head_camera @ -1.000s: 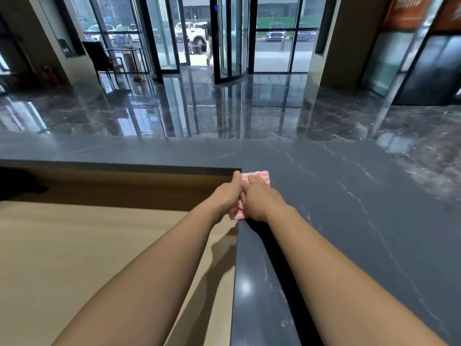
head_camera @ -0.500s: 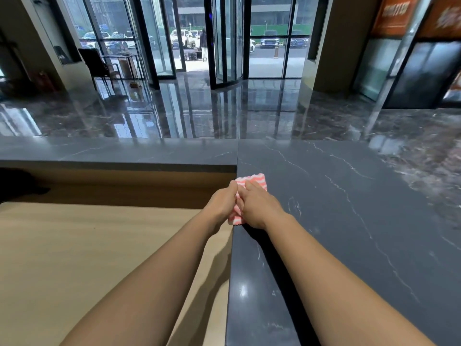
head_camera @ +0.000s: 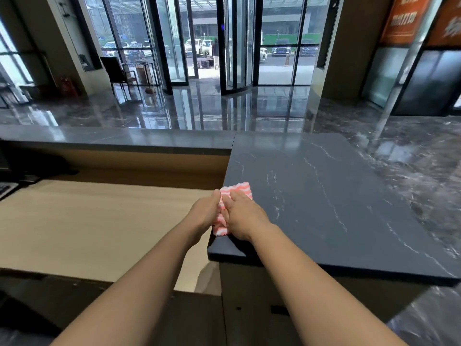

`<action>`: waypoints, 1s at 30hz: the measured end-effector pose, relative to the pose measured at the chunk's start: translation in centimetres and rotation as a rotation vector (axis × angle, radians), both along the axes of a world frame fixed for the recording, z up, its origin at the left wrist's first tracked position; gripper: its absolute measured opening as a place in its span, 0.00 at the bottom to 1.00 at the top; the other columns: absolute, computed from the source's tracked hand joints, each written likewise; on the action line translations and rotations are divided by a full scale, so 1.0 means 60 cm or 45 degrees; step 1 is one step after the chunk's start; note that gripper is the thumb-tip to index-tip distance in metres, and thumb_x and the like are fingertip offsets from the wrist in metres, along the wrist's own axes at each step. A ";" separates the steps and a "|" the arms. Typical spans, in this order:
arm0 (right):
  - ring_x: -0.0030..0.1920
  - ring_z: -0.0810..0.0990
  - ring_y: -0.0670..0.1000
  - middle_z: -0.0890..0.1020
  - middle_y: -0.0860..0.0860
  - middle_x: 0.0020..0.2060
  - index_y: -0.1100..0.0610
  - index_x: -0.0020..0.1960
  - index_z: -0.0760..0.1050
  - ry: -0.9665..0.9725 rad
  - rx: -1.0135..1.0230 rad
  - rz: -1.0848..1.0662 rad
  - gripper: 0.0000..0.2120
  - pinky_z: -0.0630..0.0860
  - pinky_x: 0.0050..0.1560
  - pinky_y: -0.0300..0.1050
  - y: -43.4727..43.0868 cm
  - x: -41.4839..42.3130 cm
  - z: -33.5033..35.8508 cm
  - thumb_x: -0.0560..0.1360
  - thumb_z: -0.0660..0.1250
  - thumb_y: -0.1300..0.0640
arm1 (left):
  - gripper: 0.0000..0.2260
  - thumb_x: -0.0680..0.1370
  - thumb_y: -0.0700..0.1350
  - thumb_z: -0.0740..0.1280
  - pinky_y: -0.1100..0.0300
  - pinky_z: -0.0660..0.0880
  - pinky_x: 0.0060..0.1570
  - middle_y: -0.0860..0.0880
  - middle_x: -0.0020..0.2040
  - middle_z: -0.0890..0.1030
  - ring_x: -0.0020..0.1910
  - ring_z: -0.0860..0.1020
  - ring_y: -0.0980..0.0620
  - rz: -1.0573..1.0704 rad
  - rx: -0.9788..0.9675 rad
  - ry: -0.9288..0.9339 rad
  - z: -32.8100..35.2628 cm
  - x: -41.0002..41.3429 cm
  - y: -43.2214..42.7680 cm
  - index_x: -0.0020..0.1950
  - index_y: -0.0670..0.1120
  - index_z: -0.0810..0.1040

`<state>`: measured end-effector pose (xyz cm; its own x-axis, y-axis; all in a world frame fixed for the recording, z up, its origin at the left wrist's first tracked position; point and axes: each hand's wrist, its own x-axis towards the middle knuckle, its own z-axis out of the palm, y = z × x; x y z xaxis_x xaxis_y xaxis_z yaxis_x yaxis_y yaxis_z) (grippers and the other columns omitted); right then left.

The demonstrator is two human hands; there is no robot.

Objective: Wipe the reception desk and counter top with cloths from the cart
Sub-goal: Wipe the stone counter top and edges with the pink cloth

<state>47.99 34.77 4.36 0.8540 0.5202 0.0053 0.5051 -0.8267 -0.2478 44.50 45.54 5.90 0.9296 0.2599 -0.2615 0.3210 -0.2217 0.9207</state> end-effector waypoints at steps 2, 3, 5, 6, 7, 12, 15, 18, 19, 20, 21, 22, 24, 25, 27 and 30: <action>0.74 0.59 0.53 0.63 0.53 0.73 0.55 0.74 0.62 -0.005 0.009 0.018 0.22 0.62 0.70 0.51 -0.007 -0.033 0.000 0.82 0.57 0.51 | 0.21 0.83 0.53 0.51 0.61 0.74 0.39 0.46 0.46 0.83 0.45 0.80 0.51 0.023 0.044 -0.004 0.002 -0.034 -0.007 0.54 0.42 0.79; 0.74 0.59 0.53 0.63 0.53 0.73 0.55 0.74 0.62 0.000 0.015 0.026 0.22 0.63 0.70 0.51 -0.011 -0.049 0.000 0.82 0.58 0.51 | 0.20 0.83 0.53 0.51 0.62 0.73 0.38 0.47 0.45 0.82 0.44 0.80 0.52 0.029 0.072 -0.003 0.003 -0.051 -0.010 0.53 0.43 0.79; 0.74 0.60 0.54 0.63 0.53 0.73 0.54 0.74 0.62 0.016 0.008 0.045 0.25 0.65 0.71 0.53 -0.018 -0.078 0.001 0.80 0.62 0.51 | 0.20 0.84 0.54 0.50 0.63 0.73 0.37 0.46 0.45 0.81 0.43 0.79 0.52 0.028 0.153 0.000 0.005 -0.080 -0.017 0.52 0.45 0.78; 0.73 0.61 0.54 0.63 0.52 0.73 0.54 0.74 0.62 0.022 0.001 0.055 0.26 0.66 0.70 0.53 -0.022 -0.092 0.003 0.79 0.65 0.51 | 0.20 0.84 0.54 0.50 0.63 0.73 0.36 0.46 0.46 0.81 0.42 0.79 0.52 0.026 0.198 -0.002 0.007 -0.093 -0.020 0.51 0.45 0.77; 0.73 0.61 0.54 0.63 0.52 0.74 0.53 0.74 0.61 0.028 -0.005 0.065 0.28 0.67 0.69 0.54 -0.026 -0.104 0.004 0.77 0.67 0.51 | 0.20 0.84 0.54 0.50 0.63 0.73 0.35 0.45 0.46 0.81 0.41 0.79 0.52 0.009 0.229 -0.002 0.010 -0.107 -0.023 0.50 0.45 0.77; 0.74 0.61 0.56 0.59 0.52 0.76 0.52 0.78 0.56 0.063 -0.080 0.160 0.31 0.68 0.68 0.55 -0.062 -0.143 0.026 0.79 0.65 0.52 | 0.08 0.81 0.45 0.59 0.62 0.77 0.37 0.45 0.53 0.79 0.47 0.79 0.48 -0.266 0.706 -0.039 0.017 -0.152 -0.026 0.54 0.47 0.77; 0.72 0.64 0.56 0.62 0.53 0.75 0.52 0.78 0.56 0.009 -0.178 0.180 0.33 0.71 0.63 0.53 -0.081 -0.152 0.030 0.77 0.67 0.50 | 0.12 0.75 0.53 0.66 0.52 0.71 0.61 0.52 0.58 0.76 0.57 0.74 0.51 -0.437 1.448 -0.099 0.016 -0.162 -0.036 0.56 0.51 0.79; 0.66 0.71 0.57 0.67 0.53 0.71 0.51 0.76 0.60 -0.034 -0.203 0.118 0.30 0.73 0.59 0.51 -0.092 -0.159 0.036 0.78 0.66 0.50 | 0.09 0.77 0.52 0.66 0.57 0.61 0.68 0.52 0.53 0.80 0.58 0.76 0.52 -0.434 1.626 -0.226 0.016 -0.169 -0.059 0.54 0.51 0.78; 0.65 0.72 0.58 0.68 0.52 0.70 0.52 0.76 0.61 -0.021 -0.206 0.099 0.29 0.74 0.59 0.51 -0.097 -0.160 0.037 0.78 0.66 0.49 | 0.08 0.77 0.49 0.66 0.60 0.65 0.62 0.51 0.51 0.81 0.56 0.77 0.51 -0.420 1.590 -0.239 0.015 -0.169 -0.066 0.54 0.49 0.78; 0.63 0.73 0.57 0.70 0.52 0.69 0.52 0.75 0.62 -0.009 -0.199 0.082 0.29 0.74 0.59 0.50 -0.103 -0.161 0.039 0.77 0.66 0.49 | 0.08 0.77 0.47 0.66 0.63 0.67 0.54 0.49 0.50 0.81 0.52 0.77 0.51 -0.411 1.544 -0.252 0.013 -0.167 -0.073 0.54 0.47 0.79; 0.62 0.74 0.57 0.71 0.52 0.67 0.52 0.74 0.63 -0.001 -0.184 0.066 0.28 0.75 0.57 0.49 -0.112 -0.159 0.038 0.77 0.66 0.49 | 0.07 0.76 0.46 0.68 0.64 0.68 0.47 0.49 0.48 0.81 0.49 0.76 0.51 -0.405 1.524 -0.267 0.013 -0.167 -0.083 0.52 0.47 0.79; 0.61 0.75 0.57 0.73 0.52 0.65 0.52 0.73 0.65 -0.004 -0.168 0.057 0.26 0.74 0.55 0.48 -0.123 -0.158 0.035 0.77 0.66 0.49 | 0.05 0.74 0.47 0.70 0.63 0.68 0.45 0.49 0.47 0.80 0.49 0.76 0.52 -0.408 1.539 -0.259 0.017 -0.168 -0.094 0.49 0.48 0.80; 0.58 0.77 0.57 0.75 0.52 0.63 0.51 0.70 0.69 -0.035 -0.134 0.033 0.22 0.75 0.51 0.48 -0.151 -0.152 0.026 0.77 0.66 0.52 | 0.05 0.72 0.48 0.73 0.60 0.71 0.49 0.49 0.47 0.81 0.52 0.77 0.50 -0.433 1.591 -0.253 0.022 -0.162 -0.118 0.45 0.50 0.81; 0.58 0.77 0.57 0.76 0.51 0.61 0.51 0.68 0.71 -0.043 -0.121 0.013 0.21 0.75 0.50 0.48 -0.169 -0.149 0.022 0.76 0.66 0.53 | 0.05 0.72 0.48 0.72 0.59 0.72 0.50 0.49 0.47 0.81 0.52 0.77 0.49 -0.465 1.604 -0.260 0.023 -0.158 -0.133 0.45 0.50 0.82; 0.57 0.77 0.56 0.78 0.50 0.60 0.51 0.66 0.72 -0.031 -0.104 -0.034 0.20 0.76 0.51 0.48 -0.208 -0.146 0.019 0.75 0.66 0.53 | 0.05 0.72 0.47 0.71 0.57 0.73 0.52 0.48 0.47 0.82 0.52 0.78 0.48 -0.531 1.600 -0.259 0.027 -0.151 -0.167 0.45 0.49 0.82; 0.57 0.77 0.54 0.79 0.47 0.60 0.47 0.67 0.71 -0.021 -0.060 -0.120 0.21 0.75 0.53 0.47 -0.270 -0.147 0.017 0.75 0.65 0.54 | 0.06 0.72 0.45 0.71 0.59 0.71 0.51 0.47 0.49 0.81 0.53 0.78 0.47 -0.647 1.638 -0.243 0.038 -0.145 -0.224 0.48 0.48 0.83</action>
